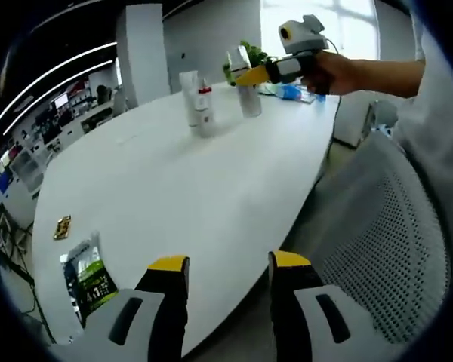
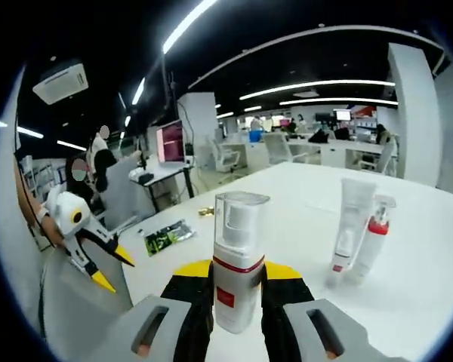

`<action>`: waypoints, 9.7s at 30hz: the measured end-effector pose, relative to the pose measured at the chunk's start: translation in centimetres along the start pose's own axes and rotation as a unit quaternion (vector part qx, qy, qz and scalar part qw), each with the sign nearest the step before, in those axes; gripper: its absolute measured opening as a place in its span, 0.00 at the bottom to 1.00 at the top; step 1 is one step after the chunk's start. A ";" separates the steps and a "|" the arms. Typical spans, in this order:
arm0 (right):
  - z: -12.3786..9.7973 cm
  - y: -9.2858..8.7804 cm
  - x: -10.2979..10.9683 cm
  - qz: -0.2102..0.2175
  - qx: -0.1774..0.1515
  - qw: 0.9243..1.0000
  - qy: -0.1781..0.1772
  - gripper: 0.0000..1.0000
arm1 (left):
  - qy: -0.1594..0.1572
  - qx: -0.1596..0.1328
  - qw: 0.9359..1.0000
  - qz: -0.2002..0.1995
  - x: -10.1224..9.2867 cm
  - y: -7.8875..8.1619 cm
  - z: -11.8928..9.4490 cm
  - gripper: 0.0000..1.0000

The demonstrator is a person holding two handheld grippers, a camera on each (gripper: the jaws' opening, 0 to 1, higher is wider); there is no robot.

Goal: Arrange the skincare products in the storage area until every visible bottle or jar stands upright without overlapping.

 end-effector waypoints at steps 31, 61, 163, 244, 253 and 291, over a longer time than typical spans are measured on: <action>3.1 -3.1 -7.0 -0.045 -0.027 0.995 -0.082 0.16 | -0.007 0.040 0.999 -0.035 0.4 -1.7 0.6 0.28; 6.1 -5.1 -11.0 -0.036 -0.013 0.991 -0.131 0.16 | -0.051 0.085 0.995 -0.015 -1.1 -3.1 1.5 0.28; 7.2 -7.8 -13.3 -0.020 0.019 0.992 -0.123 0.17 | -0.030 0.123 0.992 0.008 -0.4 -4.2 1.5 0.23; 2.3 5.3 15.3 0.098 -0.041 0.982 0.153 0.14 | 0.046 -0.190 0.977 -0.087 2.5 11.9 -1.7 0.16; 2.1 3.4 14.6 0.063 -0.027 0.989 0.129 0.10 | 0.050 -0.152 0.986 -0.040 1.5 10.3 -0.8 0.17; 2.2 -5.6 7.0 0.090 0.083 0.991 0.063 0.00 | 0.019 0.010 0.994 -0.103 1.2 -0.3 1.4 0.19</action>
Point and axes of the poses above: the point that each gripper's makers call its tool centre point, and the gripper's own axes: z roughly forward along the fingers, x roughly to its left, y roughly out of its top, the point moved 2 cm from there along -z, roughly backward along the fingers, and after that the axes turned 9 degrees about -y, right-handed, at the moved point
